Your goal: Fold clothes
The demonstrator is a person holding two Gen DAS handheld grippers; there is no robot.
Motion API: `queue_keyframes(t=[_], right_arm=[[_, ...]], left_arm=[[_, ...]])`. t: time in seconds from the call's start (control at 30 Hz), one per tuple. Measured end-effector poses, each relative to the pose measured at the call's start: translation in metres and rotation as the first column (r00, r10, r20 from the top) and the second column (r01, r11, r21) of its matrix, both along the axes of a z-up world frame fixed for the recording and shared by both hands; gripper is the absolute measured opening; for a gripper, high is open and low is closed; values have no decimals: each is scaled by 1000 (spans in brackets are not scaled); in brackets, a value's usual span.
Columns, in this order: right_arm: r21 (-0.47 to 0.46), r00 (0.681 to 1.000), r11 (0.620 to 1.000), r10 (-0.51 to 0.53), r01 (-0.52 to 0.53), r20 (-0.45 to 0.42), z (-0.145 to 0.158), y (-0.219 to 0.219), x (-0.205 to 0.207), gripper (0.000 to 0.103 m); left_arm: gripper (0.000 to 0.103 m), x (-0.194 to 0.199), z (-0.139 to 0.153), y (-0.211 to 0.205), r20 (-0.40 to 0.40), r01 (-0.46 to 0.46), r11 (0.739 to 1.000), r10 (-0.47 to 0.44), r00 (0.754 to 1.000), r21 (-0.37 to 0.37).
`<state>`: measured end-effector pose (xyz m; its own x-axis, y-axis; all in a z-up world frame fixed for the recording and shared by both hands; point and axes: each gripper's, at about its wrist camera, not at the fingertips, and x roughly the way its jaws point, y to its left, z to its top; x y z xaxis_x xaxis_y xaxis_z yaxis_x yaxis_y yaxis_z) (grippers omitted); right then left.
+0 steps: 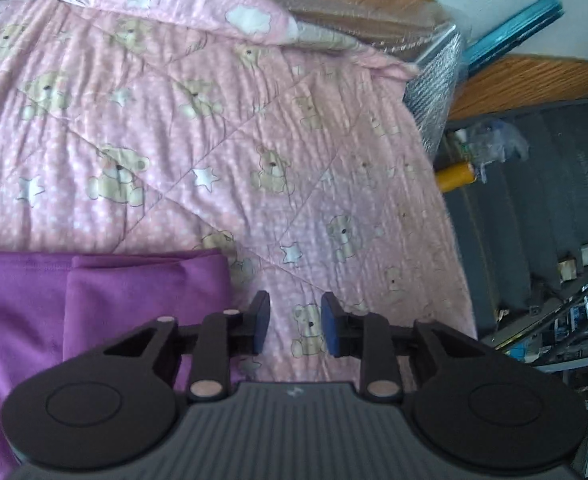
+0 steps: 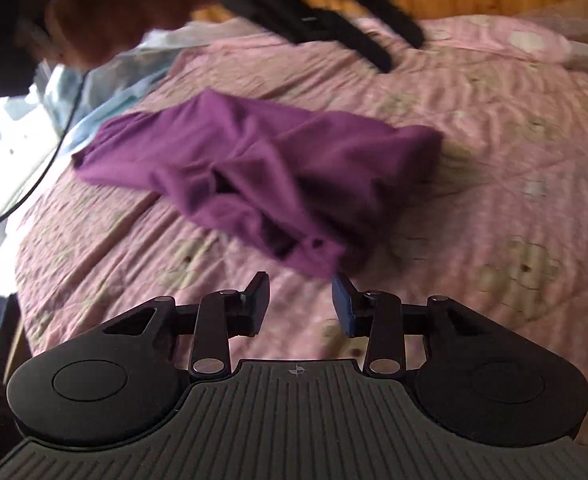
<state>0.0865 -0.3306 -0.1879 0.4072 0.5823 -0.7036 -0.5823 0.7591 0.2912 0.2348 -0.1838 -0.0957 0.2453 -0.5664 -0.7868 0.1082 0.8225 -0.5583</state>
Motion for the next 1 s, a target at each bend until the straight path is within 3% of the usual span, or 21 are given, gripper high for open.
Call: queue_keyframes(t=[0.1,0.13,0.2,0.27,0.33,0.43,0.47,0.5,0.53,0.57,0.67,0.77,0.83,0.93,1.0], right_arm=[[-1,996,996,-90,90,17,6,-22,16,41],[-9,996,996,-89,89,30,6,-23,20,41],[-36,999,999,-36,38,40,3,-15,27,41],[-89,995,993,79,-74,54,-3,5,28,41],[-156,978,972,192,-177,85,-9,27,21,40],[-254,969,953,203,-163,143,-19,50,19,36],[-266,970,953,189,-144,153,-22,54,20,20],[-272,970,952,187,-140,156,-19,56,15,13],[-278,970,951,185,-136,160,-16,57,9,10],[-285,969,950,184,-132,164,-12,59,3,8],[-318,967,938,196,-136,164,-6,65,-18,5],[-374,967,917,209,-141,148,-14,75,-42,1],[-442,971,894,169,-79,168,-21,78,-47,2],[-416,984,910,64,12,167,-14,65,-42,7],[-397,986,915,-7,73,164,-9,55,-38,22]], left_arm=[[35,-26,10,29,40,-79,994,76,996,75],[36,-35,7,43,45,-106,984,101,994,140],[38,-54,-14,64,12,-163,960,164,986,229],[39,-71,-40,79,-35,-220,948,234,972,229],[46,-77,-59,83,-56,-246,950,261,964,190],[48,-76,-80,76,-55,-270,954,279,959,133],[41,-75,-82,74,-46,-272,956,278,959,108],[18,-76,-81,74,-45,-270,959,274,961,86],[12,-76,-81,74,-43,-267,962,270,962,63],[12,-80,-78,77,-38,-266,963,268,963,44],[12,-94,-78,88,-48,-250,964,255,966,85],[14,-98,-82,98,-49,-257,966,259,965,33],[17,-100,-84,104,-51,-262,965,261,964,-1],[26,-97,-85,106,-48,-249,968,247,968,-33],[36,-91,-86,102,-48,-235,971,233,971,-36]])
